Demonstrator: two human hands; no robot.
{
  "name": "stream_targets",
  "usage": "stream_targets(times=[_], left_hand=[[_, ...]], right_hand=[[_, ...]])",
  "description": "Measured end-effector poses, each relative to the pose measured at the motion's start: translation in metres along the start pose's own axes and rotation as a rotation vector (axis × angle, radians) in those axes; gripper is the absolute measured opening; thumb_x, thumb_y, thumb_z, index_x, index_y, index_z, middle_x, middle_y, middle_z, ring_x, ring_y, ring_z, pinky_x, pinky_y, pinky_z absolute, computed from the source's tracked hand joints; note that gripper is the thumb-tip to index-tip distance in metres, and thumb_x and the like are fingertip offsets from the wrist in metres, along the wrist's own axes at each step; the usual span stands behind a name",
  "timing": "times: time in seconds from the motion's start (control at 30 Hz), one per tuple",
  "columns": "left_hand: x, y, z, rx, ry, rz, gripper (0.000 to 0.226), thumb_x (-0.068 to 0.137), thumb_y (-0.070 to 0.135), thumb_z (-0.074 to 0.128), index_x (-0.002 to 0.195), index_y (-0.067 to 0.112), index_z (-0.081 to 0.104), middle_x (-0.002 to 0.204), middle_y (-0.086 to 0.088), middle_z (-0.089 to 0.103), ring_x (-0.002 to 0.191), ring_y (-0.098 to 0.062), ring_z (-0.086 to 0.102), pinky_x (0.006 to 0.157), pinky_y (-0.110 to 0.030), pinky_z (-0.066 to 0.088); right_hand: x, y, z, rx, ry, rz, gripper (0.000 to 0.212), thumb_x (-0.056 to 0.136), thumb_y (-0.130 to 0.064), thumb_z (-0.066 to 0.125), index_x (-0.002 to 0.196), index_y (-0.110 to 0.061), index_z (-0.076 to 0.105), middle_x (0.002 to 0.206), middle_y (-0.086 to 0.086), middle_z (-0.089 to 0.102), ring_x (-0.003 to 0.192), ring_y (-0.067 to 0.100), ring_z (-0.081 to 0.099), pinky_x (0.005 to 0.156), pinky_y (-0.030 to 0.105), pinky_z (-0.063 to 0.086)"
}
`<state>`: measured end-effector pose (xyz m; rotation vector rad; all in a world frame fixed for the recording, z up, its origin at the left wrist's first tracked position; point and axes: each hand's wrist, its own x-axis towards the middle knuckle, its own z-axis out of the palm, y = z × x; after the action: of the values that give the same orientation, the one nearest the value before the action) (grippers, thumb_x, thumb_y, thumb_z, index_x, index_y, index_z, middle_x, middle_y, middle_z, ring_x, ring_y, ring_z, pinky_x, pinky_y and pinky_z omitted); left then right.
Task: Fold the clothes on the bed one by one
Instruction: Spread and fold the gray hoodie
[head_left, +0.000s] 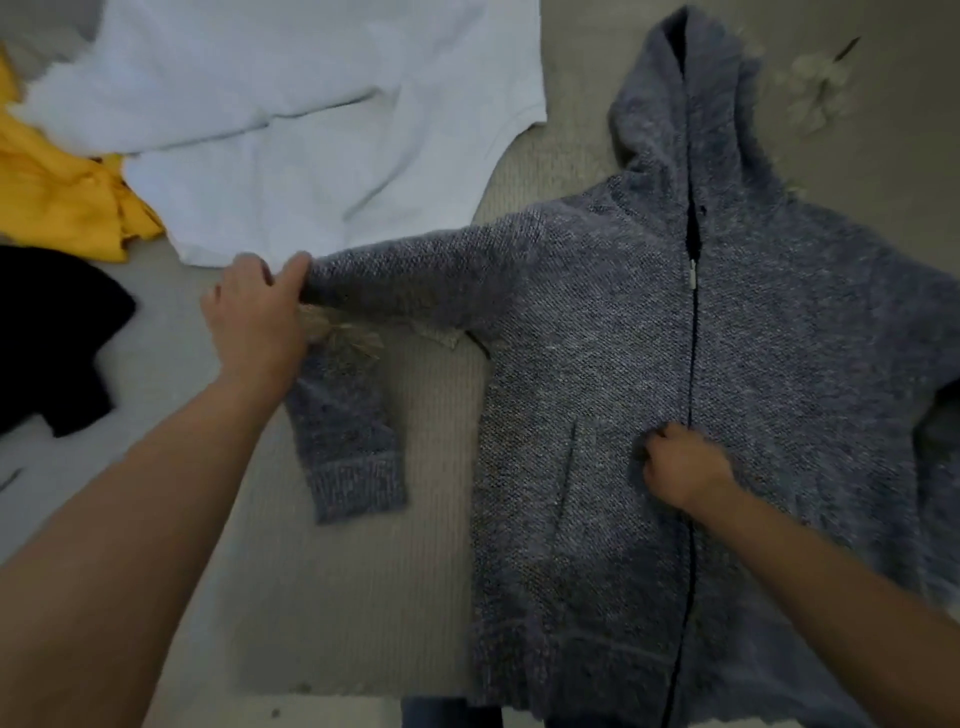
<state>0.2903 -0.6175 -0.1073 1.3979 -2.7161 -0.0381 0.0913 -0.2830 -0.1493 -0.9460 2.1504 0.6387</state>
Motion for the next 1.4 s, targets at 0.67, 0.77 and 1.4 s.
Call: stream_targets(times=[0.67, 0.77, 1.4], left_hand=[[0.016, -0.074, 0.069, -0.661, -0.746, -0.119, 0.075, 0.086, 0.017, 0.062, 0.143, 0.005, 0.015, 0.144, -0.017, 0.034, 0.131, -0.033, 0.036, 0.107, -0.044, 0.033], [0.015, -0.068, 0.066, -0.606, -0.570, -0.097, 0.049, 0.082, 0.019, 0.067, 0.125, 0.006, 0.047, 0.122, -0.016, 0.054, 0.109, -0.029, 0.051, 0.087, -0.035, 0.040], [0.017, 0.194, -0.076, -0.704, -0.689, 0.020, 0.025, 0.089, 0.026, 0.057, 0.071, 0.010, 0.054, 0.067, -0.007, 0.052, 0.064, -0.021, 0.050, 0.060, -0.032, 0.042]], right_hand=[[0.011, -0.106, -0.023, 0.042, -0.074, 0.203, 0.032, 0.096, -0.020, 0.037, 0.120, 0.000, 0.042, 0.130, 0.018, 0.039, 0.119, 0.031, 0.043, 0.097, 0.037, 0.038], [0.011, -0.113, -0.023, 0.062, -0.073, 0.238, 0.032, 0.094, -0.017, 0.039, 0.120, 0.002, 0.041, 0.129, 0.020, 0.039, 0.118, 0.032, 0.044, 0.097, 0.036, 0.039], [-0.036, 0.035, 0.034, 0.684, -0.016, 0.085, 0.023, 0.095, -0.008, 0.043, 0.107, 0.001, 0.060, 0.112, 0.013, 0.062, 0.103, 0.022, 0.058, 0.084, 0.026, 0.039]])
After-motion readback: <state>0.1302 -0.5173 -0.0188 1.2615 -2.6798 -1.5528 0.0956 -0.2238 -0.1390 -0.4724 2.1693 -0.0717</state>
